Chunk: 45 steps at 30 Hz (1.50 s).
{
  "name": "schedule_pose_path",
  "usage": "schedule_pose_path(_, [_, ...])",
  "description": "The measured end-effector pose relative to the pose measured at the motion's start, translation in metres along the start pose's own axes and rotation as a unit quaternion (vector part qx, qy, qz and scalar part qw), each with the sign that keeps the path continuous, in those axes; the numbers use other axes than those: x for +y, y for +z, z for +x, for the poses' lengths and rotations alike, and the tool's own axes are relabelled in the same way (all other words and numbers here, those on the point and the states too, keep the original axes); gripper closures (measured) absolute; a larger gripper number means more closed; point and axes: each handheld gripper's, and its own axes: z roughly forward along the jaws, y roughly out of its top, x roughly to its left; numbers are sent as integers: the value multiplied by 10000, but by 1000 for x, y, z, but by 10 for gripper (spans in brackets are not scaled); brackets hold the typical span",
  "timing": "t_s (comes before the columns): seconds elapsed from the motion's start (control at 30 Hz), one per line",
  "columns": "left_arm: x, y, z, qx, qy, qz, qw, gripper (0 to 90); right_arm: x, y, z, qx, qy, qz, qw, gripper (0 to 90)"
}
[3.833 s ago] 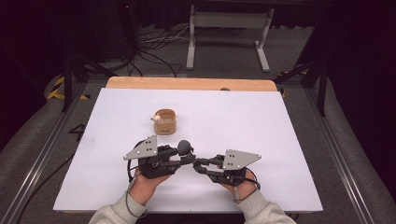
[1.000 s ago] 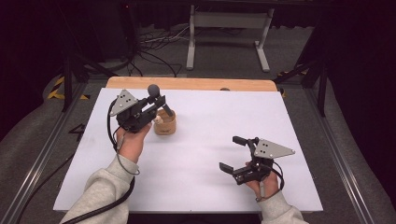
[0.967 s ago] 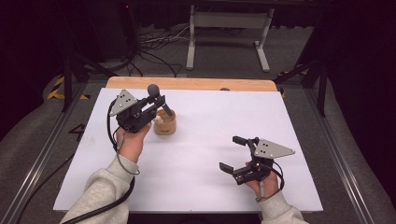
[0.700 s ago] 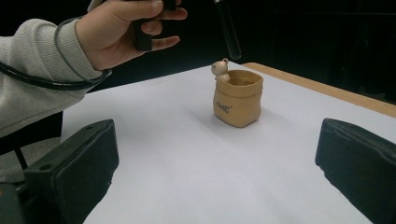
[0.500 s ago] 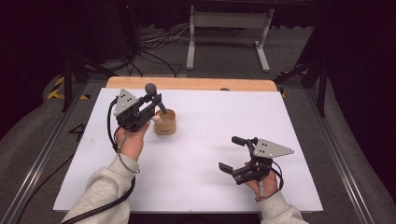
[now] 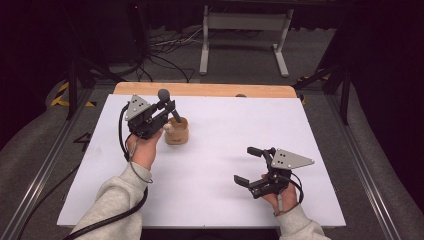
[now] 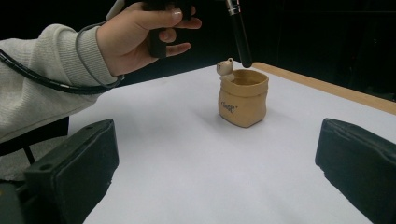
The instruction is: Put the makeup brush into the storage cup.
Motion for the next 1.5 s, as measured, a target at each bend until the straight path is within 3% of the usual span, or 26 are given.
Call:
schedule_pose_path(0.17, [-6,4,6,21,-121,29,9999,699,0,1,1,41,-16,17,10000,0])
schedule_pose_path(0.3, [-13,7,9,-56,-38,17,10000,699,0,1,1,52,-7,10,10000,0])
schedule_pose_path(0.5, [-18,10,11,-66,-75,41,9999,699,0,1,1,69,-9,14,10000,0])
schedule_pose_path(1.5, [-38,24,17,-93,-111,522,9985,698,-1,2,0,156,20,49,9999,0])
